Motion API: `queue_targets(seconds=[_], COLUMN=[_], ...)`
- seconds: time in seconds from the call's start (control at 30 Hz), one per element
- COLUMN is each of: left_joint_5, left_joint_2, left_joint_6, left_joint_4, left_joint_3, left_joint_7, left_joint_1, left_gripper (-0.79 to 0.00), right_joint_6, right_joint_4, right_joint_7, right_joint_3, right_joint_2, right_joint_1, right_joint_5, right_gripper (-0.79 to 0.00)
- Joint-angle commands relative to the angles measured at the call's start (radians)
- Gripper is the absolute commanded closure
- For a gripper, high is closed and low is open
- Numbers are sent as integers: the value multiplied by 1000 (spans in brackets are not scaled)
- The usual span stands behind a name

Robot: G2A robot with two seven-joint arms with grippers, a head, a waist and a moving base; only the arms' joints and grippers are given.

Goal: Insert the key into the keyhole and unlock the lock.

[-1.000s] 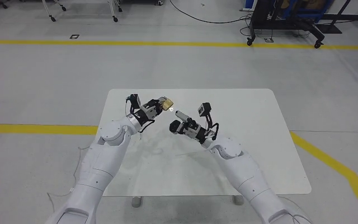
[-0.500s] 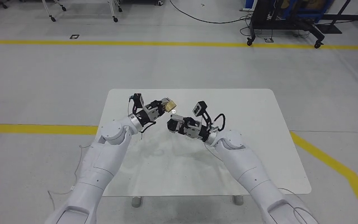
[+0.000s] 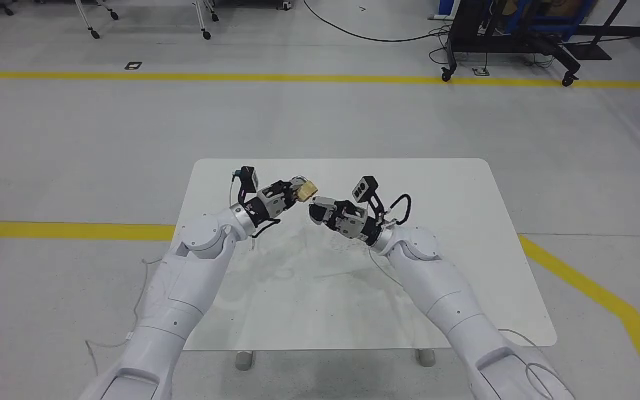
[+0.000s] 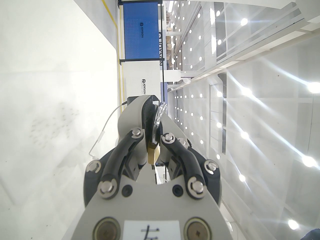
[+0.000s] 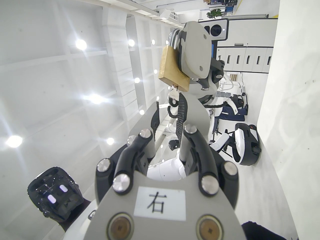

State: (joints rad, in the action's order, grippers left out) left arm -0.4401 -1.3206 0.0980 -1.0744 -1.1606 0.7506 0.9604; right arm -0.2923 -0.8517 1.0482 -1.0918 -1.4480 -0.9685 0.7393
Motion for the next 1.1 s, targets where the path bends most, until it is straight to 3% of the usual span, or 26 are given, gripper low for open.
queue_targets(seconds=[0.0,0.17,0.2,0.23,0.57,0.8,1.07], left_joint_5=[0,3,4,5,22,52,42], left_joint_2=[0,1,1,1,2,4,6], left_joint_6=[2,1,0,0,21,101,130], left_joint_4=[-1,-3,-4,-5,-17,-40,-51], left_joint_3=[0,-1,-1,0,4,3,-5], left_joint_7=[0,-2,-4,-4,9,-1,8], left_joint_1=[1,2,2,3,5,17,27], left_gripper=[0,0,0,0,0,0,0], right_joint_6=[4,7,7,8,87,396,346], right_joint_4=[7,26,30,34,75,188,308], right_joint_7=[-1,1,0,-1,60,415,443], right_joint_3=[3,10,11,12,19,32,38], right_joint_2=[-1,-6,-7,-7,-18,-37,-52], right_joint_1=[5,15,17,19,38,94,155], right_joint_5=[1,6,6,7,78,290,299], right_gripper=[-243,-102,-18,0,0,0,0])
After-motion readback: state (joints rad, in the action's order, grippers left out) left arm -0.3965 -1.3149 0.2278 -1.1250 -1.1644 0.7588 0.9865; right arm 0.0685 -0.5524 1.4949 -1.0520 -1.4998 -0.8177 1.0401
